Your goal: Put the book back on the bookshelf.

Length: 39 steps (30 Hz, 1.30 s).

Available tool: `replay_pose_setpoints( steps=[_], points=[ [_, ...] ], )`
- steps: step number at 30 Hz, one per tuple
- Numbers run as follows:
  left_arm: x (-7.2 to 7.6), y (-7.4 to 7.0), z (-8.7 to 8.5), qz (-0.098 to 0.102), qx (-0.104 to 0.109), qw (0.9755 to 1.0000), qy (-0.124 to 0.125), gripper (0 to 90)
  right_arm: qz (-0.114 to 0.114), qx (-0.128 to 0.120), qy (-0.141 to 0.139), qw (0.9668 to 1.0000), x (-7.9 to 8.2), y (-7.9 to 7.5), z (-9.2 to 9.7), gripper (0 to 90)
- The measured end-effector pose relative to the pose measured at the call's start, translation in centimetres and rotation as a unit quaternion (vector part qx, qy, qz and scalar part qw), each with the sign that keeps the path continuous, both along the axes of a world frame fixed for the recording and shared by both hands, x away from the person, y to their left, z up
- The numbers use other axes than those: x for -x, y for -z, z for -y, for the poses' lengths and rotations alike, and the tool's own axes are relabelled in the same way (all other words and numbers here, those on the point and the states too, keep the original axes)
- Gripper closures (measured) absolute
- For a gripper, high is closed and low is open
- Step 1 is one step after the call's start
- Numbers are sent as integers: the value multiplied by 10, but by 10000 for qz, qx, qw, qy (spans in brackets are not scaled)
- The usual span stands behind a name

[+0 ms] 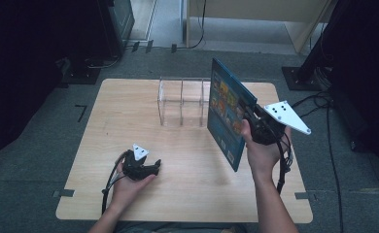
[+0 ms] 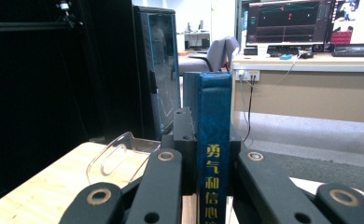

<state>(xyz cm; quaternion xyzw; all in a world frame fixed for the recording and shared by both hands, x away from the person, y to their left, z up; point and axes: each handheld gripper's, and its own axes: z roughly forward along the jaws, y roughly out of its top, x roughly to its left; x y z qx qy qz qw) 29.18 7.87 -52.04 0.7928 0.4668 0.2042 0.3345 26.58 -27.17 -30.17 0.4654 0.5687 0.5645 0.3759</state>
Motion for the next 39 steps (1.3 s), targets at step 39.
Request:
replay_pose_setpoints(
  steps=[39],
  points=[
    [1, 0, 0, -4, -8, 10000, 56, 221, 137, 84, 325, 9993, -77, -10, -18, 839]
  ],
)
